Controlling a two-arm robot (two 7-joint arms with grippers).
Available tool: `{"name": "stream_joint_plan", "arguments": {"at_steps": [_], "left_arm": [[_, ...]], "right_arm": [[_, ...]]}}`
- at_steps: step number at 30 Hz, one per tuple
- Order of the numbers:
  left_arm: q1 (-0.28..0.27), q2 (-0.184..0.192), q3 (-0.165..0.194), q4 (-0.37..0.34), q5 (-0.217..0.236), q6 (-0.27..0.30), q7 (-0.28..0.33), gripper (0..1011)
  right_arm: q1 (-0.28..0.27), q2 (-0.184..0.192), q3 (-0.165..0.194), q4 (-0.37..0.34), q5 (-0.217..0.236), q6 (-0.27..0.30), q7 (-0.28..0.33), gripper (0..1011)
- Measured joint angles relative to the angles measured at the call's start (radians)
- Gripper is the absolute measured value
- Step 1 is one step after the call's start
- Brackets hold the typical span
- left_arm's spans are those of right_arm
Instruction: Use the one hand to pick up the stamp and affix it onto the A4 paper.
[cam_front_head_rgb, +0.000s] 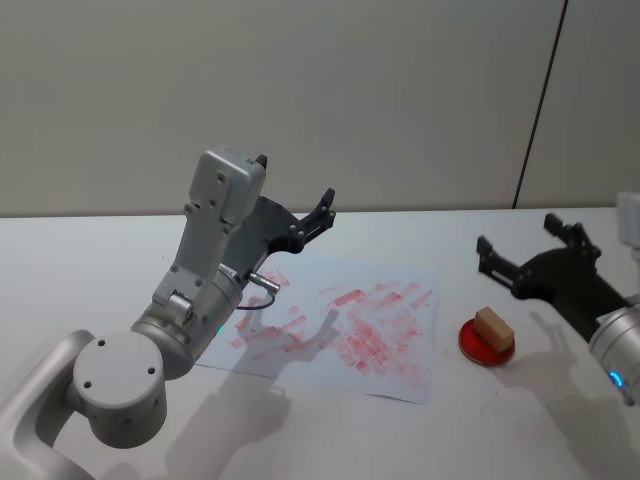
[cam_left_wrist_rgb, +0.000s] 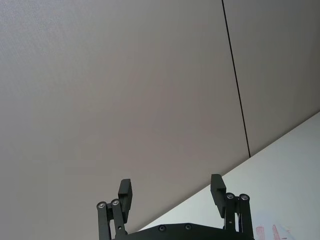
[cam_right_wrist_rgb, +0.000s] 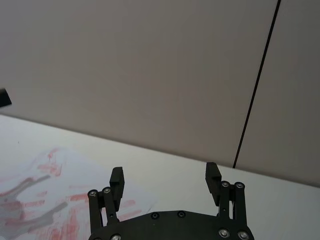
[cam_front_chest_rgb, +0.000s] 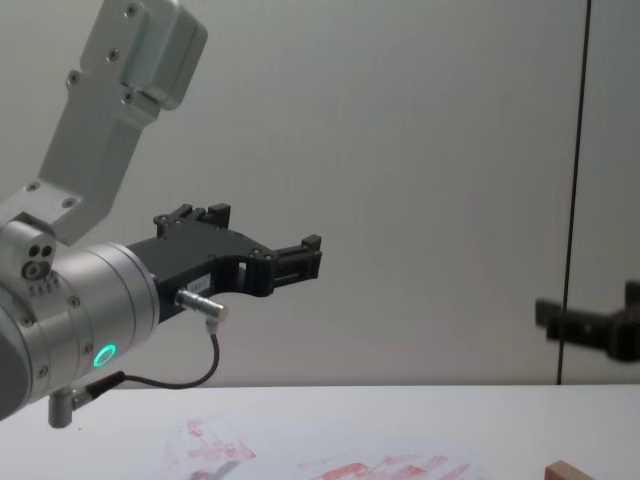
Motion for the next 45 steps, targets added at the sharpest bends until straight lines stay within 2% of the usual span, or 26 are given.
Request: {"name": "stream_joint_plan", "arguments": {"at_steps": [5, 11, 45], "left_arm": [[0.000, 0.000, 0.000, 0.000, 0.000, 0.000, 0.000, 1001], [0.000, 0.000, 0.000, 0.000, 0.000, 0.000, 0.000, 1001], [0.000, 0.000, 0.000, 0.000, 0.000, 0.000, 0.000, 1001]], "right_arm": [[-0.013, -0.001, 0.007, -0.026, 0.014, -0.058, -0.024, 1001], [-0.019, -0.001, 0.011, -0.038, 0.021, -0.088, -0.037, 1001], [-0.020, 0.000, 0.011, -0.039, 0.021, -0.090, -0.037, 1001]]}}
